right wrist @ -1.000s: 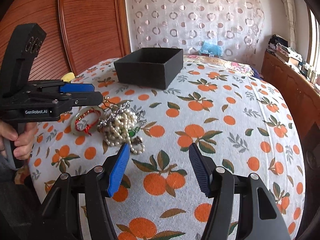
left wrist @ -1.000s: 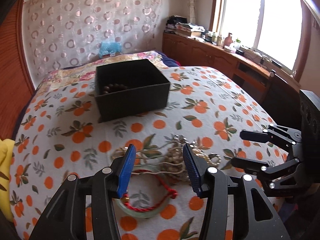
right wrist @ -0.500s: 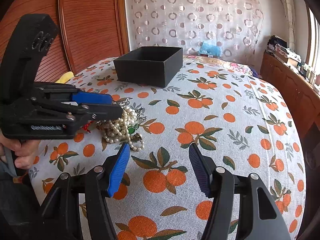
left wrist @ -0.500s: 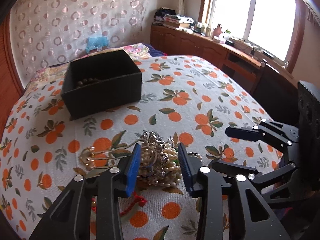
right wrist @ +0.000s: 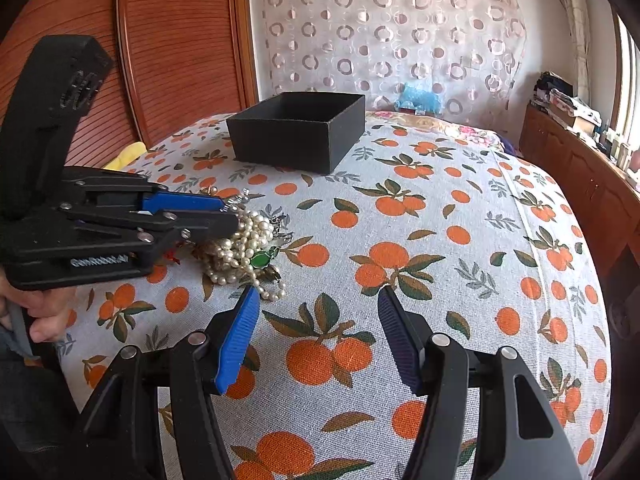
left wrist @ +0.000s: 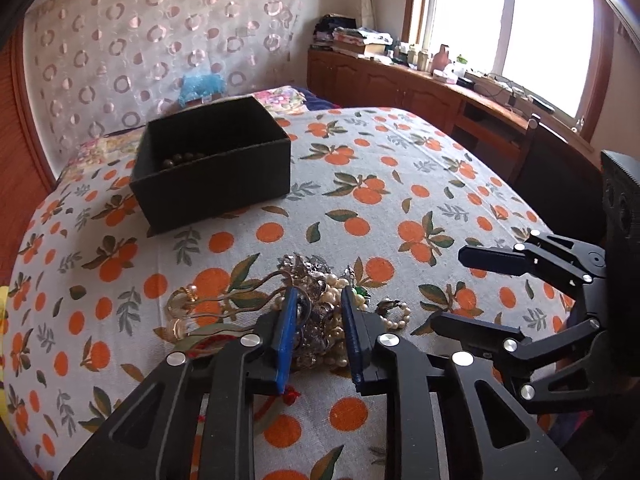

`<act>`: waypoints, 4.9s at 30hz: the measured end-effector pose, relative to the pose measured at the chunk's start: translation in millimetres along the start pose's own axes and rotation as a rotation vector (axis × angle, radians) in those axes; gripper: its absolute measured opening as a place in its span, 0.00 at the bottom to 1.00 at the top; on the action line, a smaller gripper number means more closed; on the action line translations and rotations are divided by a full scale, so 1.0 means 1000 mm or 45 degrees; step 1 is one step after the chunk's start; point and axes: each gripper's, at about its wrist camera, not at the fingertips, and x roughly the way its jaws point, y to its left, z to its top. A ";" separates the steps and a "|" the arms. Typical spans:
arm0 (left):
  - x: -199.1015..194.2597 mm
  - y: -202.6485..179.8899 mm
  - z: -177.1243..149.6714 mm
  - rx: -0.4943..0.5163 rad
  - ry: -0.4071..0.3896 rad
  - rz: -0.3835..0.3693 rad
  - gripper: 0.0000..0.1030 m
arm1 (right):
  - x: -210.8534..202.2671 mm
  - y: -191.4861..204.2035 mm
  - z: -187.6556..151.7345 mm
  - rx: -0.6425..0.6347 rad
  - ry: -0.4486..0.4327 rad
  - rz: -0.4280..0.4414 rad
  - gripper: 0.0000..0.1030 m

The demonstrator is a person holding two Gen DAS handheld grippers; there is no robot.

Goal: Organize jewelry

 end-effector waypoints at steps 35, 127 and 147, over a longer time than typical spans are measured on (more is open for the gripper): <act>0.005 0.014 -0.009 0.019 0.070 0.068 0.26 | 0.001 0.001 0.000 -0.004 0.004 -0.004 0.62; -0.088 0.074 0.074 -0.082 -0.370 0.097 0.02 | -0.070 0.031 0.200 -0.299 -0.351 -0.034 0.08; -0.080 0.085 0.090 -0.083 -0.376 0.127 0.02 | -0.089 0.023 0.245 -0.270 -0.411 -0.008 0.08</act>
